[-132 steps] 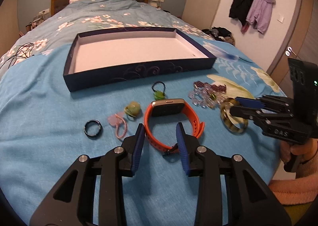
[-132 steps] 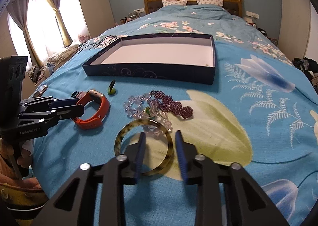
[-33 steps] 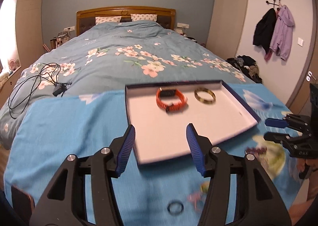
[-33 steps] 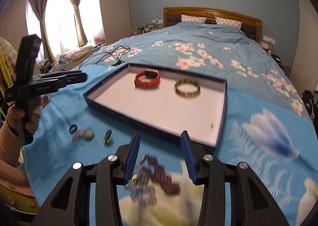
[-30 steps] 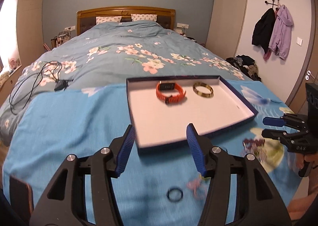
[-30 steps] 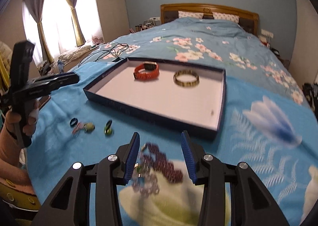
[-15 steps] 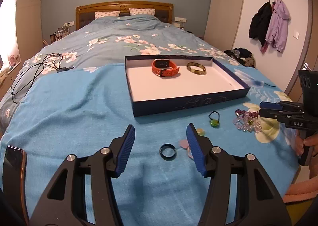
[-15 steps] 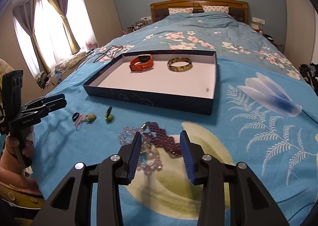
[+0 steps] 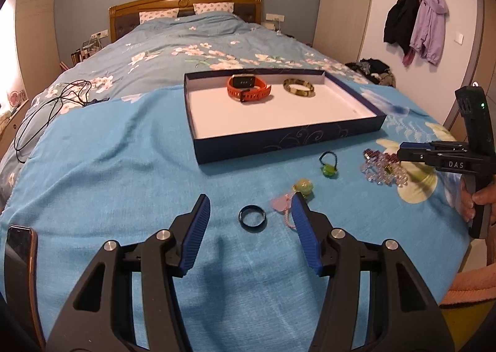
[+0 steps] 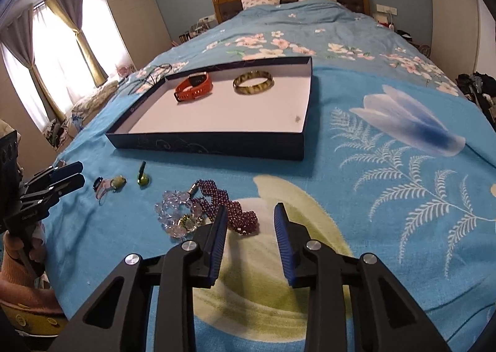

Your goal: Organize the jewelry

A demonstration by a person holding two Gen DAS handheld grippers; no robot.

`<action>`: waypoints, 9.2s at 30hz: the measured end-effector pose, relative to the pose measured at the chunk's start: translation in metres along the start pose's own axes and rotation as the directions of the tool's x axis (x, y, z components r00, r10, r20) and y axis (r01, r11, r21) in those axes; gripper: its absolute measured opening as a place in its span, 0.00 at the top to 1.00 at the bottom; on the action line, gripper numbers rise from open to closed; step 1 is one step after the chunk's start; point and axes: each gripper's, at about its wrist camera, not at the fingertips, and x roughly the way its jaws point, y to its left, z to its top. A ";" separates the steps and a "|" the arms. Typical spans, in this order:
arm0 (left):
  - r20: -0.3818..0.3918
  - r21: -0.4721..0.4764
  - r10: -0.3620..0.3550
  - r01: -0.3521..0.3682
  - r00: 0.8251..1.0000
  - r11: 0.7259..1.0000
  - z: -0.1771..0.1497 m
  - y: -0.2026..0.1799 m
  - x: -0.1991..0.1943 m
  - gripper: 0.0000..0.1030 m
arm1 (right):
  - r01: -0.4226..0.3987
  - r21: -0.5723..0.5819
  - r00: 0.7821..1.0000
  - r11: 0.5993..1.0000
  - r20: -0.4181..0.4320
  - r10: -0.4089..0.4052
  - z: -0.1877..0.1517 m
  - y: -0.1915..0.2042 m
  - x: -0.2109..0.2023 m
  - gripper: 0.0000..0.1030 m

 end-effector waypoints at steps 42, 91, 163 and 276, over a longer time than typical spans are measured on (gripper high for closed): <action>-0.051 0.000 -0.018 0.018 0.999 1.000 0.012 0.003 0.012 0.79 | -0.015 -0.135 0.986 0.991 0.161 0.037 0.047 0.035 -0.032 0.94; 0.019 0.004 -0.070 0.070 0.997 0.998 0.111 -0.005 0.070 0.79 | -0.093 -0.131 0.980 0.987 0.165 0.114 0.129 0.047 0.030 0.94; -0.013 -0.020 -0.080 0.080 0.997 0.997 0.044 0.007 0.039 0.60 | -0.148 -0.224 0.988 0.963 -0.067 0.137 0.020 0.046 0.019 0.68; 0.047 0.056 -0.121 0.119 0.991 0.991 0.071 -0.019 0.022 0.97 | -0.190 -0.098 0.949 0.977 0.235 0.208 0.088 0.044 -0.023 0.92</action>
